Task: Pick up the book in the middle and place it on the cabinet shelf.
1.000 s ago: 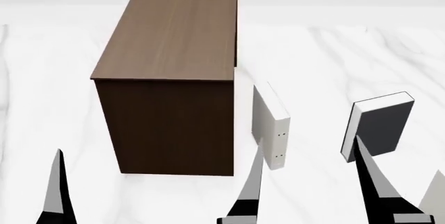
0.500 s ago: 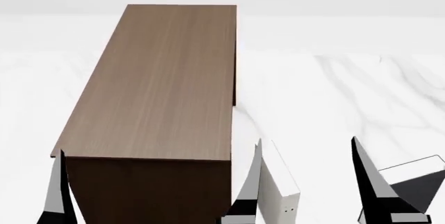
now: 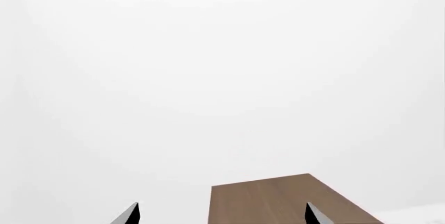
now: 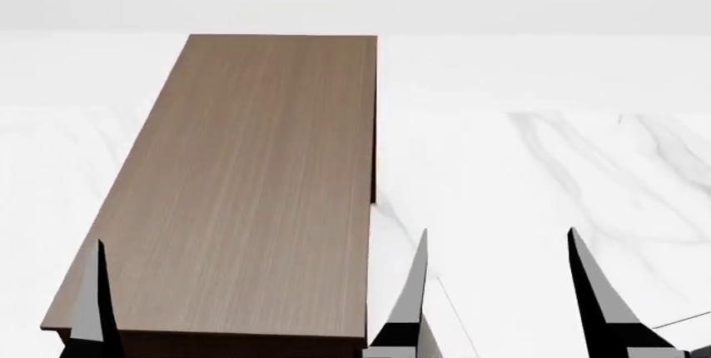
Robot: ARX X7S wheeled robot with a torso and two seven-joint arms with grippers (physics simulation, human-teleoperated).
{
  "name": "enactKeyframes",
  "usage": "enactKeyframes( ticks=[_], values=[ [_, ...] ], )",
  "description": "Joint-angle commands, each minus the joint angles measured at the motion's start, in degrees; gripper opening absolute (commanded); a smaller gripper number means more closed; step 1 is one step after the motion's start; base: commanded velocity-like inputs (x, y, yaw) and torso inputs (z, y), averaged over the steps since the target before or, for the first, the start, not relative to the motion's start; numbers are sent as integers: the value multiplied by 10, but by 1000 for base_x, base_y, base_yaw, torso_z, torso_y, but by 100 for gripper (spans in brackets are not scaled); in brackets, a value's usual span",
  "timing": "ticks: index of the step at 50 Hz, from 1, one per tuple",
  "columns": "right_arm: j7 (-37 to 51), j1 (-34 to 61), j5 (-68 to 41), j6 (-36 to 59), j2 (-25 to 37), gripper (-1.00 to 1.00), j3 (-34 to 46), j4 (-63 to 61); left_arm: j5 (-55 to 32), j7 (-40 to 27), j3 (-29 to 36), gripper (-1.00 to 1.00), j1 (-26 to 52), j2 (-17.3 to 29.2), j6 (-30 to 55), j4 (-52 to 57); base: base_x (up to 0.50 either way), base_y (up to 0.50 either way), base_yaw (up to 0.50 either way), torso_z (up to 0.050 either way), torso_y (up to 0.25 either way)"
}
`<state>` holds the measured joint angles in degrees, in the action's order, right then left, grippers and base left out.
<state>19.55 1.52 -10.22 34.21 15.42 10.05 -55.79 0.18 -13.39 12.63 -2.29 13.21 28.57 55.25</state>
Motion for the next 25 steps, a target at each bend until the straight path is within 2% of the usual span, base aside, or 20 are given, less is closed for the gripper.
enactKeyframes(
  ticks=[1,25],
  values=[
    [1,-14,-16,-32,3,100,-8,5,-5,-5,1,100,-1,4,-4,-2,0,0,-74,0,0],
    [15,-14,-39,-36,10,100,-14,5,-17,-14,2,100,-3,11,-17,-9,-96,7,-500,0,0]
  ],
)
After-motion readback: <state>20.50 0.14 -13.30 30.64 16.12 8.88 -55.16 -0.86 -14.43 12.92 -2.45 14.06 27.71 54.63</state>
